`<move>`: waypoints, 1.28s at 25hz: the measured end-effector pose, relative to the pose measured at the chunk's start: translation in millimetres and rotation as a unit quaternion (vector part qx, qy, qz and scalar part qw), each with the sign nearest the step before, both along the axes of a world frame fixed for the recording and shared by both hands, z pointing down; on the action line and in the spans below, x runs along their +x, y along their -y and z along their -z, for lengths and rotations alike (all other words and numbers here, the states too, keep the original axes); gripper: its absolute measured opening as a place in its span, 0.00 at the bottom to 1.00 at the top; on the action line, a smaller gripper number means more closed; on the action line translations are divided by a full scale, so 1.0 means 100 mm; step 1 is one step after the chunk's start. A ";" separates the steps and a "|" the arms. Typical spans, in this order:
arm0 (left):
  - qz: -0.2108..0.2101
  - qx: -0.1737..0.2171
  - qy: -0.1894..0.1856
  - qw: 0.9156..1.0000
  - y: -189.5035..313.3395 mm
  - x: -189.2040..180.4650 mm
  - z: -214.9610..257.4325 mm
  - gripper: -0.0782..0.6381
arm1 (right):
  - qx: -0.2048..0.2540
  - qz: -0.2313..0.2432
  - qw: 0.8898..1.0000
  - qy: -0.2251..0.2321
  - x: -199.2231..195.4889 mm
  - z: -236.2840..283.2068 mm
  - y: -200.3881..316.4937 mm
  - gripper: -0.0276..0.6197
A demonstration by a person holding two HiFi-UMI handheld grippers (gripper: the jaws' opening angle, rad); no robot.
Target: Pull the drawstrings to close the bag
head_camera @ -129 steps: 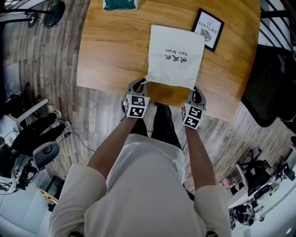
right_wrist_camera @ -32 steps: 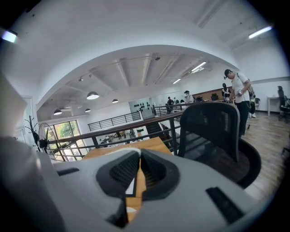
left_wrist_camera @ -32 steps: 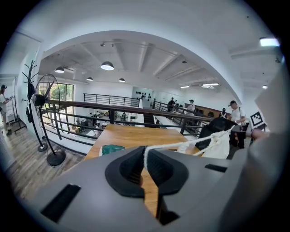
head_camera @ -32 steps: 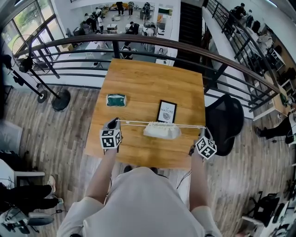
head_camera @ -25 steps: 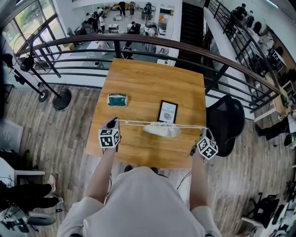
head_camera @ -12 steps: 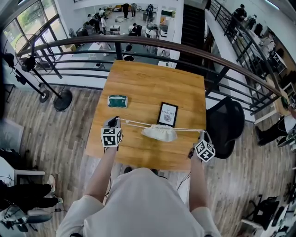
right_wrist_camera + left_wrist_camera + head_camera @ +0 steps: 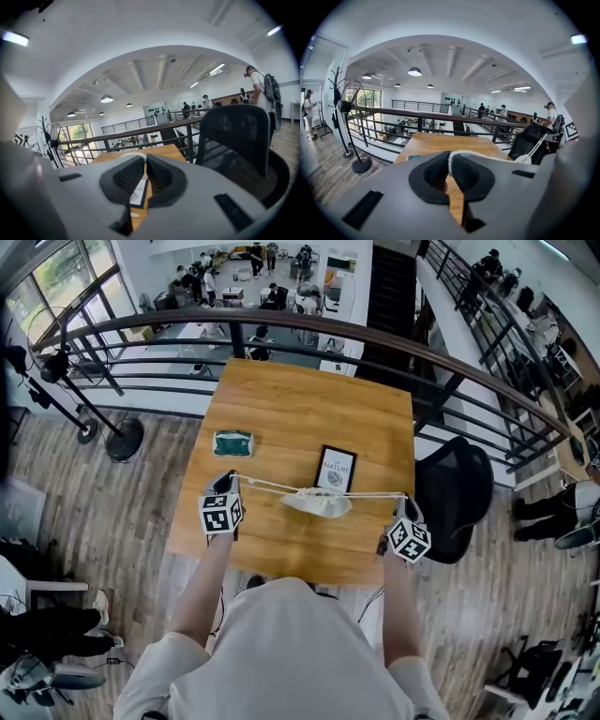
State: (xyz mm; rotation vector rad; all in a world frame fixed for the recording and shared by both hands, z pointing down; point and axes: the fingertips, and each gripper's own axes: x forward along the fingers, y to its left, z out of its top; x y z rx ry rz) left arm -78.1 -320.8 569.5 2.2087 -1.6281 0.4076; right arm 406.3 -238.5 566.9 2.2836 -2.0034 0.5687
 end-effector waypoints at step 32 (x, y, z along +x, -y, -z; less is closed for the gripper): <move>-0.044 0.094 -0.004 0.995 -0.56 0.67 0.65 0.10 | 0.008 0.130 0.983 -0.133 -0.04 0.50 0.03 0.06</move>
